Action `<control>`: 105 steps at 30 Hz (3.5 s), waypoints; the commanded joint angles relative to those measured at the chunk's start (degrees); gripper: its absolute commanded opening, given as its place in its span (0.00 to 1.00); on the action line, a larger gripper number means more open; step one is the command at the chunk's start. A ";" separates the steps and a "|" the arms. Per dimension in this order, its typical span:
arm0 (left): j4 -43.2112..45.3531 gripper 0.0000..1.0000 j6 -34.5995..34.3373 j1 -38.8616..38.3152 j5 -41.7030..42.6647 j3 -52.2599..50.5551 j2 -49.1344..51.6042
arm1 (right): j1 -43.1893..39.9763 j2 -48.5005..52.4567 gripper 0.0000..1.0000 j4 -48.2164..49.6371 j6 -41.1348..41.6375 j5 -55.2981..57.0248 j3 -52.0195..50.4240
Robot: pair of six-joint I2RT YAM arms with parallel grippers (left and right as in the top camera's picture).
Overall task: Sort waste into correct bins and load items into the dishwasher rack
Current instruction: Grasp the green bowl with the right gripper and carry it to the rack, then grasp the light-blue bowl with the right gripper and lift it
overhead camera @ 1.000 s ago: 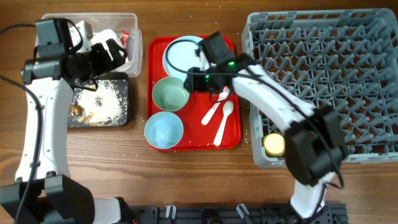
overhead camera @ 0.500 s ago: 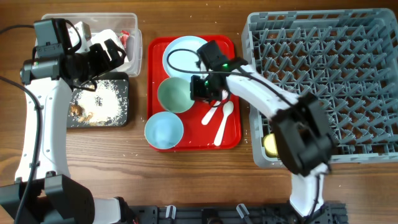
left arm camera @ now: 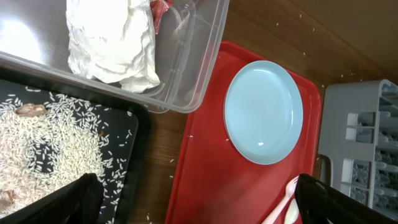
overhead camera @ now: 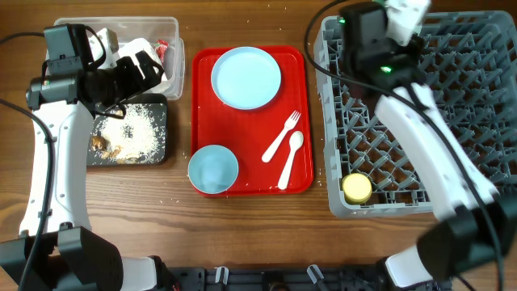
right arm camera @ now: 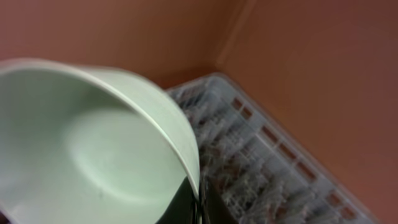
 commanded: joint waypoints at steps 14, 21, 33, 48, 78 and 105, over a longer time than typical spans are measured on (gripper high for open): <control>0.02 1.00 0.31 0.31 -0.31 0.35 0.44 | 0.98 18.01 0.04 23.08 -27.39 0.90 0.15; 0.00 1.00 0.31 0.31 -0.31 0.35 0.44 | 0.92 23.04 0.04 34.95 -37.16 3.72 0.15; 0.02 1.00 0.31 0.31 -0.31 0.35 0.44 | 1.33 25.86 0.04 47.28 -48.76 9.88 0.15; 0.02 1.00 0.31 0.31 -0.31 0.35 0.44 | 8.90 25.38 0.93 43.50 -49.96 5.60 -0.74; 0.02 1.00 0.31 0.31 -0.31 0.35 0.44 | 25.05 16.94 0.39 -10.05 20.85 -83.54 -5.55; 0.02 1.00 0.31 0.31 -0.31 0.35 0.44 | 3.76 -22.69 0.04 -23.10 14.38 -34.16 -3.17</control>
